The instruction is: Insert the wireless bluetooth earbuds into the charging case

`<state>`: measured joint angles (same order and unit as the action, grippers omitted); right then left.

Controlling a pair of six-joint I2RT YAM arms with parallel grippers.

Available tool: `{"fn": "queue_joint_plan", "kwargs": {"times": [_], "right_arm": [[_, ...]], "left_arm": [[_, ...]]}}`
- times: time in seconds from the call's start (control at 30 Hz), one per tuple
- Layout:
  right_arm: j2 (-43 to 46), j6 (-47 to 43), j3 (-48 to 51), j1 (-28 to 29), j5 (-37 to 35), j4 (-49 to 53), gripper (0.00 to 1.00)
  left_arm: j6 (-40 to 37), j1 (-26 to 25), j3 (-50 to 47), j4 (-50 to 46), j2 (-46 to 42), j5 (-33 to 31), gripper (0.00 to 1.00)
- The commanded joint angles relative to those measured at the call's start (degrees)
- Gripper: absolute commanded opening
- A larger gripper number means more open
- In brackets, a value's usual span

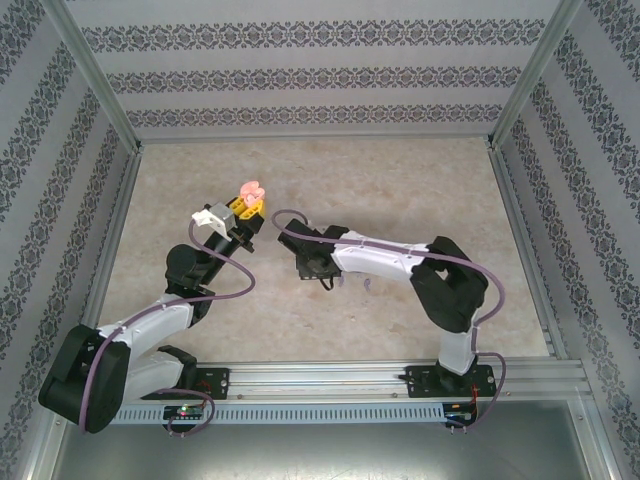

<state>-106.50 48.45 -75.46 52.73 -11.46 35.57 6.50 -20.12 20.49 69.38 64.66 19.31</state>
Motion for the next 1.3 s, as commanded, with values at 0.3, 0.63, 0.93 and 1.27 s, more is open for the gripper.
{"fn": "queue_joint_plan", "kwargs": {"times": [0.3,0.63,0.93,1.27], "right_arm": [[17.93,-7.87,0.95,-4.22,-3.96,-2.33,0.21],[28.01,-17.40,-5.60,-7.90,-1.12,-7.29,0.22],[32.52,-21.51,-8.34,-8.34,5.14,-12.36,0.22],[34.52,-25.46,-3.53,-4.33,4.32,-19.61,0.23]], "left_arm": [[1.22,0.43,4.93,-5.44,-1.23,10.11,0.00],[-2.21,-2.34,10.24,-10.81,2.02,17.70,0.00],[-3.60,-6.11,13.68,-11.60,6.66,18.83,0.00],[-4.54,-8.82,16.32,-11.73,8.99,18.61,0.00]]}}
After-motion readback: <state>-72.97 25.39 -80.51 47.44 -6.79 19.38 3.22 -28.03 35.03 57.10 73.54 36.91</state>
